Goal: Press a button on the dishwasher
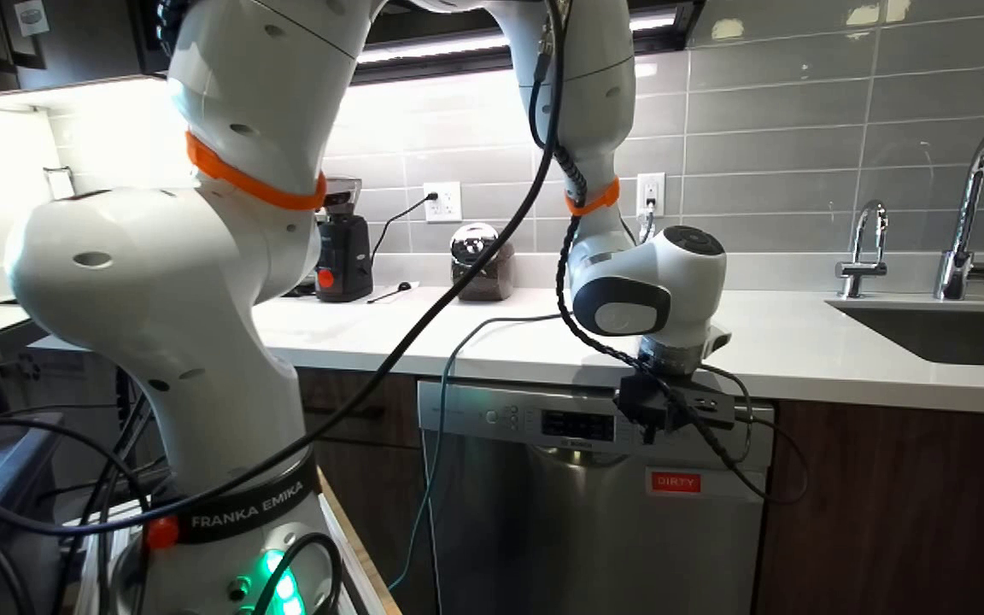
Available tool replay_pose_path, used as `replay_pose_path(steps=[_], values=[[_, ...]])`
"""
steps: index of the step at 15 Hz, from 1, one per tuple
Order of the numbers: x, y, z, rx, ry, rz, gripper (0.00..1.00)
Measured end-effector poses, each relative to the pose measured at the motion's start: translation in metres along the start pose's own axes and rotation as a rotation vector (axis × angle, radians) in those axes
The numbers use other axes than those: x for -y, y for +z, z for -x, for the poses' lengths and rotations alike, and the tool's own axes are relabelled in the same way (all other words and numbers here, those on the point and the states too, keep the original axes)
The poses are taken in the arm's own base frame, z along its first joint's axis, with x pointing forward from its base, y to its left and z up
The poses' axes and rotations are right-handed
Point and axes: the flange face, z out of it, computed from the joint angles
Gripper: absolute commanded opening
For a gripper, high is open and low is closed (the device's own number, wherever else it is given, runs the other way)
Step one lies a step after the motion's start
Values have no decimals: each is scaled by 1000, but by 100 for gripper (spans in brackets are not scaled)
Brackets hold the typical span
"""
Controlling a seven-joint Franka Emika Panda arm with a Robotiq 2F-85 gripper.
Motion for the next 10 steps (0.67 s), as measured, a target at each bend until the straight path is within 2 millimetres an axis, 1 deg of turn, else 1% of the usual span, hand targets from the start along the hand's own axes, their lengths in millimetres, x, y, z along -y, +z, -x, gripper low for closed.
replay_pose_path(steps=[10], values=[[-2, -2, 0, 12, -11, 12, 0]])
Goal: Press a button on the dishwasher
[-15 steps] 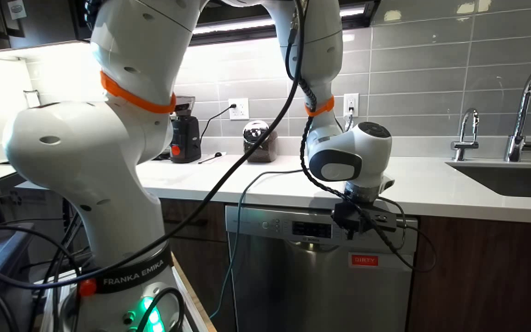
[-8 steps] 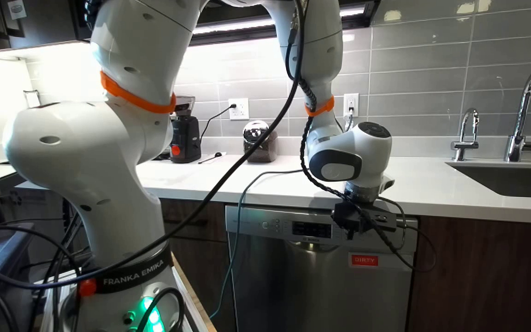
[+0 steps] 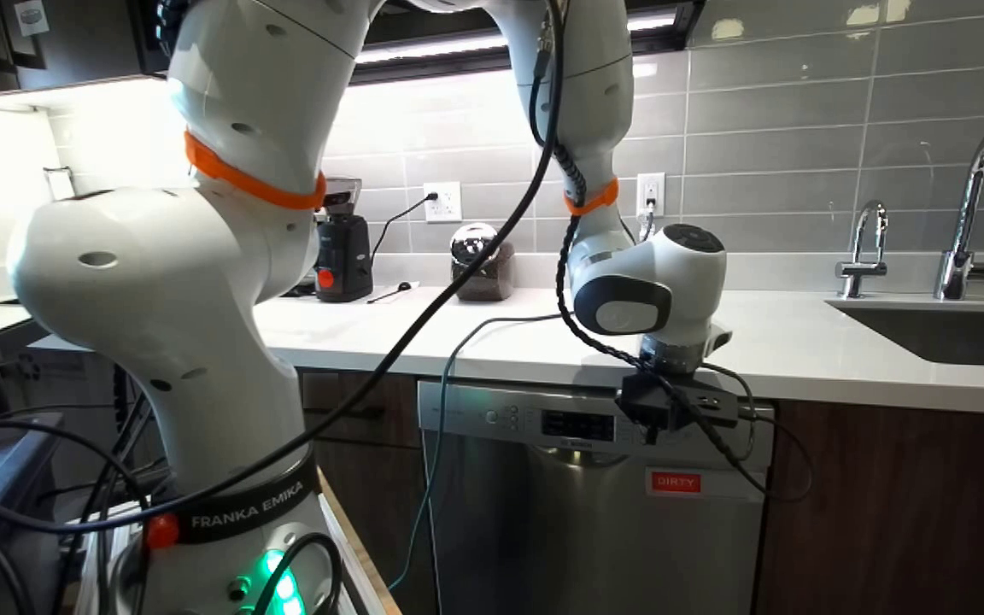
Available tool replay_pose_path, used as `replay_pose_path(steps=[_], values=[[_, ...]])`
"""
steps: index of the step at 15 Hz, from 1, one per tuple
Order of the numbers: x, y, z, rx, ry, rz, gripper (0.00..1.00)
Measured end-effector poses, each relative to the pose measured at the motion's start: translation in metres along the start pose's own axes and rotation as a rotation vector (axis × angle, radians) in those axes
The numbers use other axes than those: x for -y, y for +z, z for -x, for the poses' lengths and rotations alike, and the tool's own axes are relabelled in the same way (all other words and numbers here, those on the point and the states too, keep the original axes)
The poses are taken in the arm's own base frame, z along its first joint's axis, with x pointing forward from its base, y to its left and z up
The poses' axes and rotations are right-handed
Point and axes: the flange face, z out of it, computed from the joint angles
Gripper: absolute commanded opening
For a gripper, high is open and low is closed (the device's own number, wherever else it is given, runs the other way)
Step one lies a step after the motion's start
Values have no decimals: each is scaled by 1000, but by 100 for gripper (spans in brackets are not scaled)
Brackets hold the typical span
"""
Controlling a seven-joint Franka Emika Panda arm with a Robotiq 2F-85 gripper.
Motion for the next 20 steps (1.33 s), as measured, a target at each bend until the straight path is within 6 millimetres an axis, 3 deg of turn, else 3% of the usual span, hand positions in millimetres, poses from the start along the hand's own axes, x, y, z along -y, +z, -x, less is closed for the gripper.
replay_pose_path(steps=[7, 8, 11, 20], values=[[-4, -3, 4, 32, -11, 24, 1], [-4, -4, 4, 38, -14, 29, 4], [-5, -7, 4, 56, -23, 43, 30], [-3, -20, 3, 125, -41, 84, 95]])
